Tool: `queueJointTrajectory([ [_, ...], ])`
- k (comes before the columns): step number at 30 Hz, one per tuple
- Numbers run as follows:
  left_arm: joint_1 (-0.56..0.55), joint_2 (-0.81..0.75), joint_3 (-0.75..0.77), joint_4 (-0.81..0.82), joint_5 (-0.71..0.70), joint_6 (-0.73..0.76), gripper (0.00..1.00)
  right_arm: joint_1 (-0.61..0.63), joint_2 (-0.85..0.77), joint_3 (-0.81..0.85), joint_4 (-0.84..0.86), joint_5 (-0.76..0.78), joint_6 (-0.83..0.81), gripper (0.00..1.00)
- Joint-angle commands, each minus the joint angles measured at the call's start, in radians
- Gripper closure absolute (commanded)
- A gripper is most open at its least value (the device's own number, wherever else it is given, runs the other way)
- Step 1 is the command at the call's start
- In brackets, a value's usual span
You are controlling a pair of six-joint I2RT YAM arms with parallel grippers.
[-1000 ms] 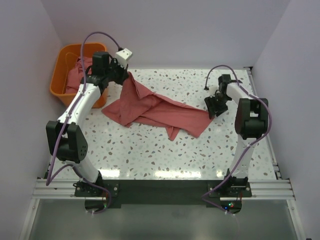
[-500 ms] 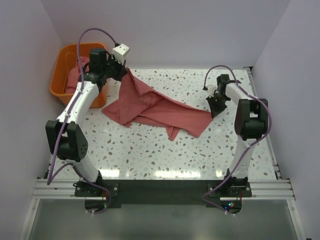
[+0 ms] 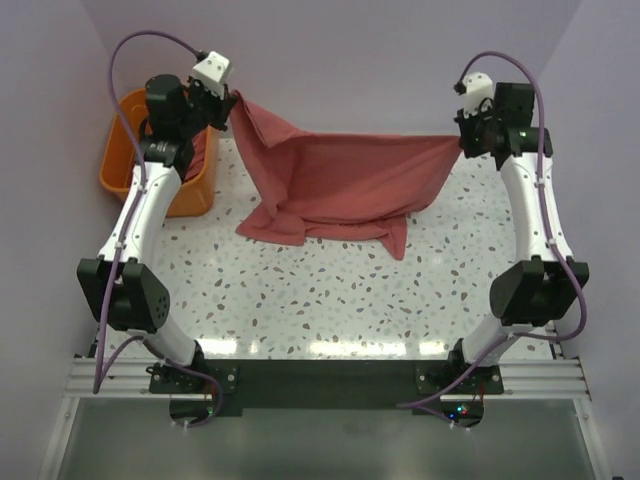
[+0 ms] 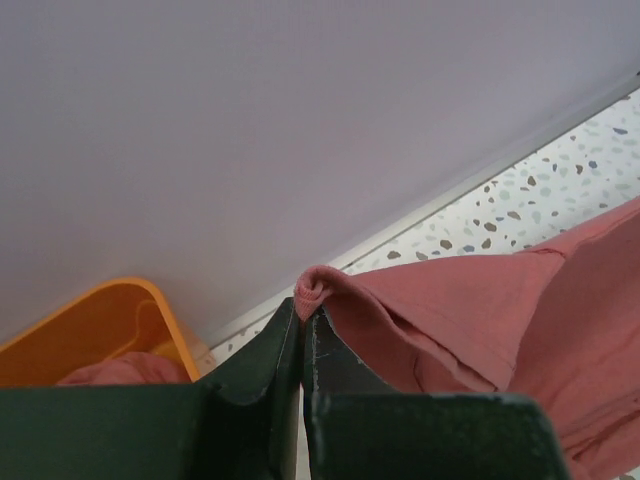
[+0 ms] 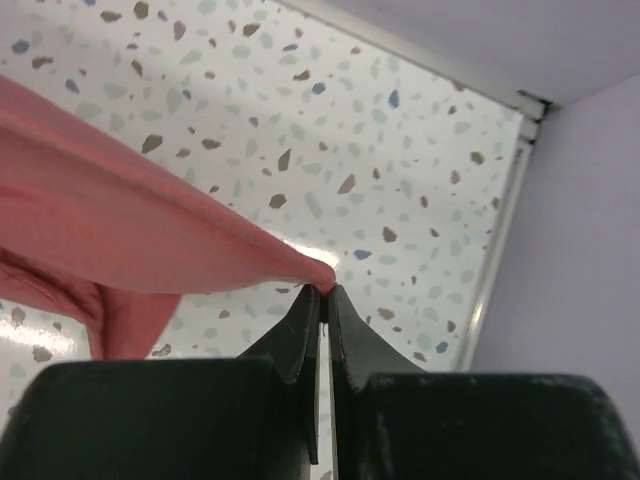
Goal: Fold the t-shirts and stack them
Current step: Flatten the tshirt out
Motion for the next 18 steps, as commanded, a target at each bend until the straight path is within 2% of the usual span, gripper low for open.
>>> queueJointTrajectory([
  [1, 0.020, -0.154, -0.027, 0.222, -0.031, -0.022, 1.00, -0.017, -0.085, 0.044, 0.096, 0.083, 0.029, 1.00],
  [9, 0.034, -0.447, -0.183, 0.390, -0.042, 0.024, 1.00, -0.030, -0.390, 0.036, 0.259, 0.238, 0.045, 1.00],
  [13, 0.034, -0.623, -0.299, 0.440, -0.099, 0.050, 1.00, -0.030, -0.554, -0.005, 0.311, 0.316, 0.035, 1.00],
  [18, 0.034, -0.846, -0.369, 0.474, -0.169, 0.076, 1.00, -0.030, -0.765, -0.030, 0.382, 0.390, -0.015, 1.00],
])
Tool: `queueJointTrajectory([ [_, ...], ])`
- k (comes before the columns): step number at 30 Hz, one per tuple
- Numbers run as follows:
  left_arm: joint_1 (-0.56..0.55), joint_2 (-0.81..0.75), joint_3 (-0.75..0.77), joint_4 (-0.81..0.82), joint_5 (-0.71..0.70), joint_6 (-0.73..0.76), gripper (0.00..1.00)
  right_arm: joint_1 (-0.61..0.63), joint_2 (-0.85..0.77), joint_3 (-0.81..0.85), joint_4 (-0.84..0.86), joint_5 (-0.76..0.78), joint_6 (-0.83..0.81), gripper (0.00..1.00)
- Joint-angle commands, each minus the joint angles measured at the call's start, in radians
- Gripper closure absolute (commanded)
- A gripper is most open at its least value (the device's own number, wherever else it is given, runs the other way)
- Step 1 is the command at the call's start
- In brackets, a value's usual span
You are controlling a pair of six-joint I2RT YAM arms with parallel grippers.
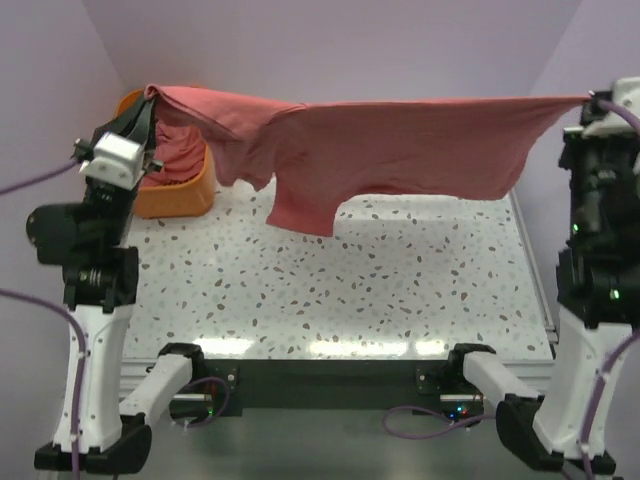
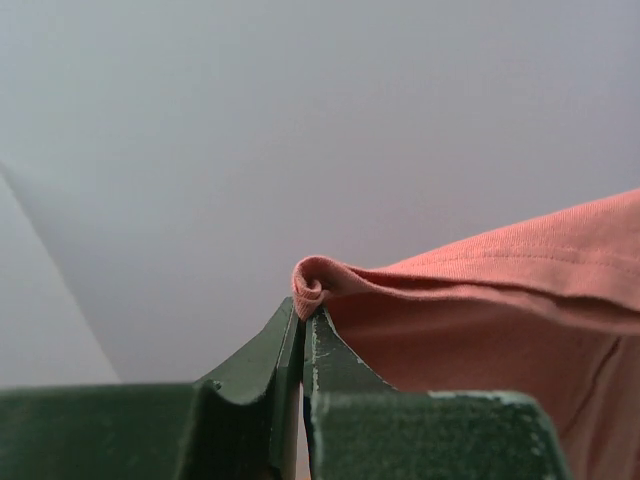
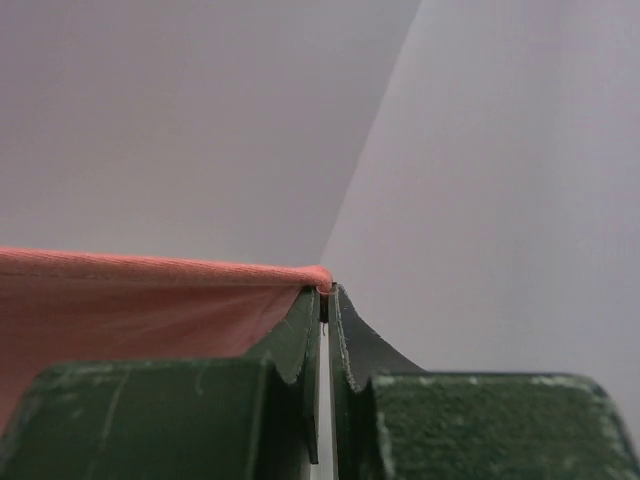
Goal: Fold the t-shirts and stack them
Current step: Flatten the tshirt out
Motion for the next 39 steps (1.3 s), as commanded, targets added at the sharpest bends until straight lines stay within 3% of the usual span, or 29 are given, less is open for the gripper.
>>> queueJointTrajectory([
  [1, 0.014, -0.120, -0.031, 0.118, -0.112, 0.048, 1.00, -0.011, -0.112, -0.007, 0.130, 0.130, -0.049, 1.00],
  [7, 0.013, -0.232, 0.027, 0.130, -0.159, 0.062, 1.00, -0.007, -0.186, 0.087, 0.173, 0.156, -0.117, 1.00],
  [15, 0.013, -0.163, 0.090, 0.031, -0.099, 0.117, 1.00, -0.007, -0.105, 0.063, 0.180, 0.141, -0.203, 1.00],
  [21, 0.013, -0.070, -0.007, -0.104, 0.048, 0.172, 1.00, -0.007, -0.066, -0.212, 0.145, -0.006, -0.187, 1.00],
  [26, 0.013, 0.032, -0.212, -0.097, 0.112, 0.171, 1.00, -0.007, -0.017, -0.523, 0.208, -0.103, -0.193, 1.00],
  [32, -0.021, 0.324, -0.355, 0.095, 0.076, 0.188, 1.00, -0.006, 0.231, -0.698, 0.396, -0.115, -0.226, 1.00],
  [39, -0.058, 0.859, -0.098, 0.126, 0.002, 0.189, 1.00, -0.007, 0.703, -0.527, 0.513, -0.030, -0.209, 1.00],
])
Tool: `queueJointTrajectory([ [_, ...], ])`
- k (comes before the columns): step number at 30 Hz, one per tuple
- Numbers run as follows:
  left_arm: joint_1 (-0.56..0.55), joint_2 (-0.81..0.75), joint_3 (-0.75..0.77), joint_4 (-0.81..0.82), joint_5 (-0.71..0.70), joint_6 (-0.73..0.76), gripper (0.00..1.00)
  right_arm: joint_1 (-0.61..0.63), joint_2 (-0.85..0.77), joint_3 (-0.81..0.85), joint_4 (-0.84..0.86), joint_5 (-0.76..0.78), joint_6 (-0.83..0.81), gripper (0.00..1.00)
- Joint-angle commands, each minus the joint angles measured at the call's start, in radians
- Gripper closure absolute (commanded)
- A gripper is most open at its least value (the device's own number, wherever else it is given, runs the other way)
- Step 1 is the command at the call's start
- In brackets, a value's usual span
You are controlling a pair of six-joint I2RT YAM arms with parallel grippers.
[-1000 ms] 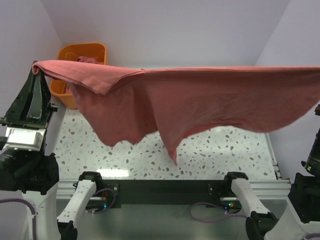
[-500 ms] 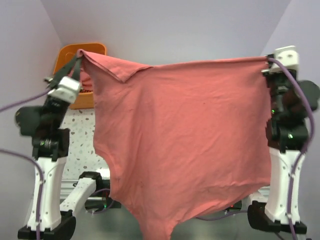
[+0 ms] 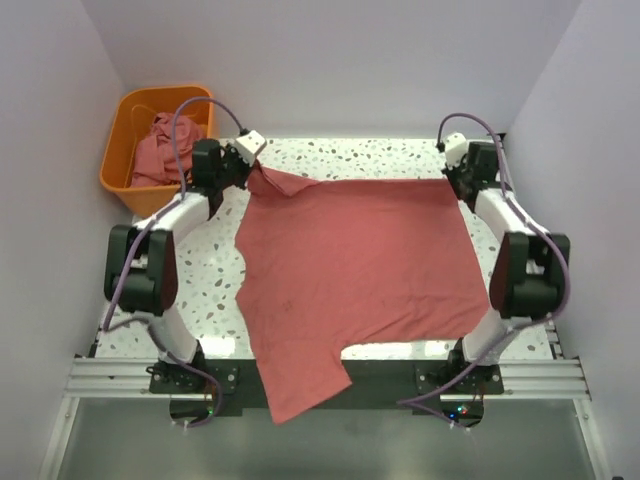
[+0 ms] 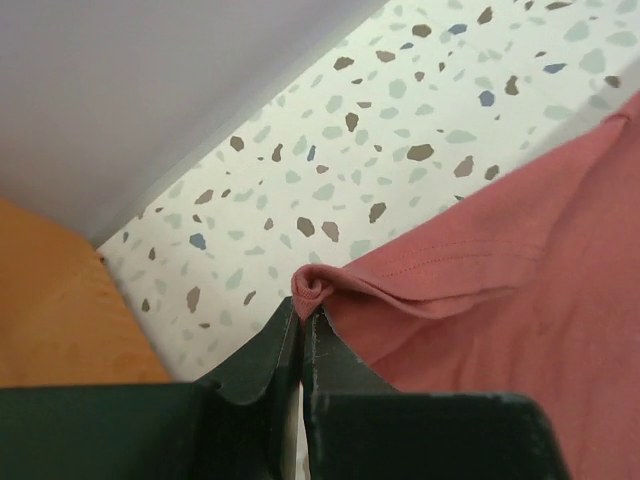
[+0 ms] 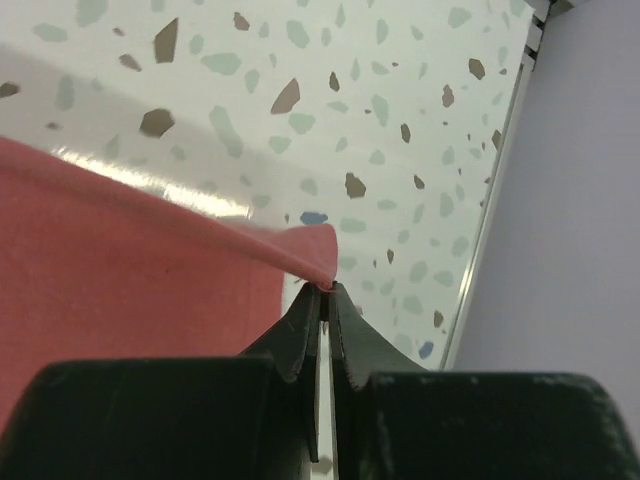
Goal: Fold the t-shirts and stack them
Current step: Flatten the tshirt out, then fold the tshirt
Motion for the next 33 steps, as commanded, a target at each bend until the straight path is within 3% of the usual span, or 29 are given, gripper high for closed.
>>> queueJointTrajectory([
  [1, -0.006, 0.159, 0.234, 0.109, -0.057, 0.008, 1.00, -0.007, 0.164, 0.155, 0.158, 0.079, 0.009, 1.00],
  [9, -0.020, 0.491, 0.609, 0.018, -0.123, -0.001, 1.00, -0.007, 0.457, 0.430, 0.096, 0.130, 0.026, 1.00],
  [14, -0.026, 0.534, 0.637, -0.017, -0.126, 0.008, 1.00, -0.006, 0.530, 0.525, 0.035, 0.125, 0.028, 1.00],
  [24, -0.035, 0.370, 0.564, -0.152, -0.108, -0.052, 1.00, -0.010, 0.536, 0.609, -0.075, 0.041, 0.008, 1.00],
  [33, -0.104, 0.151, 0.455, -0.458, -0.145, -0.044, 1.00, -0.016, 0.490, 0.640, -0.209, -0.063, -0.044, 1.00],
])
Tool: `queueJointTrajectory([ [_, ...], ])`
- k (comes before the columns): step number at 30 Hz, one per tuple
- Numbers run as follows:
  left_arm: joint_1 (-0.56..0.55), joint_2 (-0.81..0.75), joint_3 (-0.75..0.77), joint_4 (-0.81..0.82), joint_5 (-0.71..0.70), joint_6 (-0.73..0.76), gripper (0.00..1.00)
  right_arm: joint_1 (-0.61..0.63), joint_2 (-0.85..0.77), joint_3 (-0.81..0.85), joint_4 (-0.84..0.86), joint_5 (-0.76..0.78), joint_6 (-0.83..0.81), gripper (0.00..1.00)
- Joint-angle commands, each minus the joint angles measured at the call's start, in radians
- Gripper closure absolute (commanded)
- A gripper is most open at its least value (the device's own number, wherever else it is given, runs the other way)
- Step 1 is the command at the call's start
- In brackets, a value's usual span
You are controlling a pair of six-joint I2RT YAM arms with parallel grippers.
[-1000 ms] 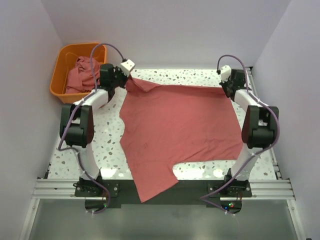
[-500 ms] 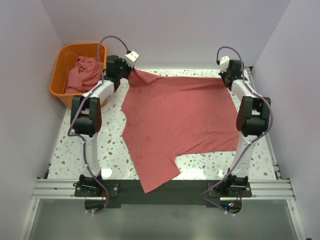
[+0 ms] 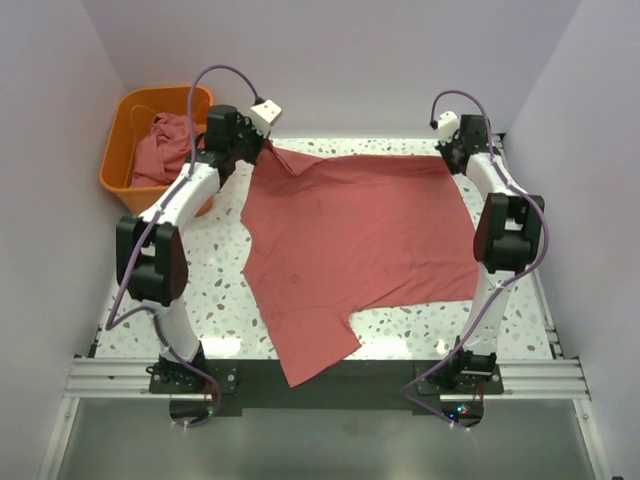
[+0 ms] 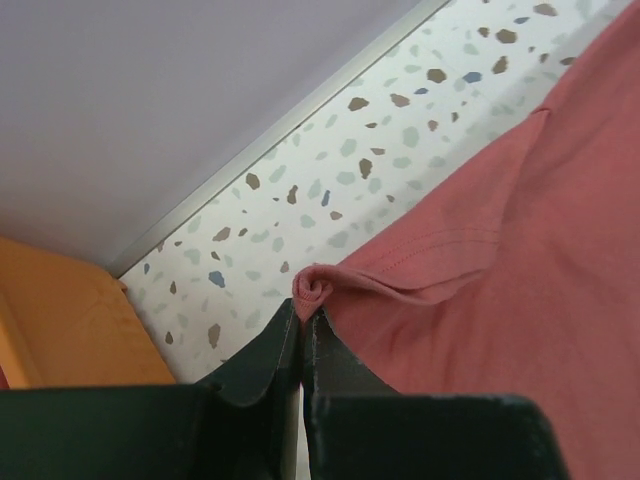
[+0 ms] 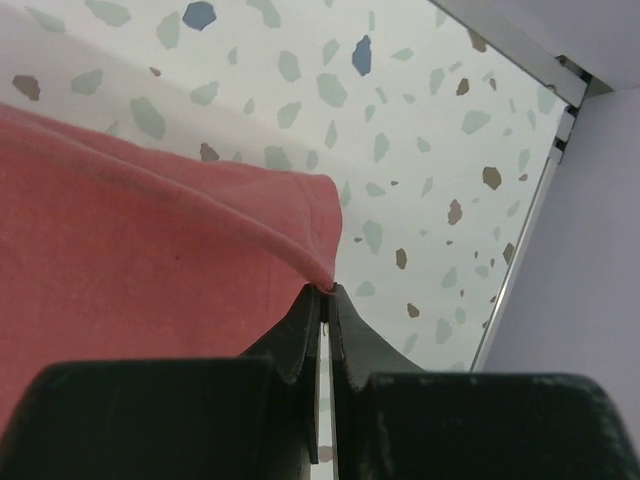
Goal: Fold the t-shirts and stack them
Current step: Fold the tshirt
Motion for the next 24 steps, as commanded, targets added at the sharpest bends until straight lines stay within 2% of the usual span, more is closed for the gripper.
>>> queueJointTrajectory([
  [1, -0.033, -0.133, -0.054, -0.128, -0.017, -0.023, 1.00, -0.012, -0.061, 0.035, -0.080, -0.058, -0.049, 1.00],
  [7, -0.071, -0.219, -0.169, -0.257, -0.019, -0.099, 1.00, -0.037, -0.095, 0.007, -0.128, -0.079, -0.088, 1.00],
  [14, -0.073, -0.282, -0.380, -0.222, -0.039, -0.103, 1.00, -0.066, -0.110, -0.097, -0.131, -0.071, -0.172, 1.00],
  [18, -0.076, -0.244, -0.405, -0.219, -0.016, -0.112, 1.00, -0.066, -0.072, -0.120, -0.116, -0.059, -0.174, 1.00],
  [24, -0.078, -0.181, -0.396, -0.233, -0.002, -0.123, 1.00, -0.064, -0.007, -0.048, -0.171, -0.054, -0.168, 1.00],
])
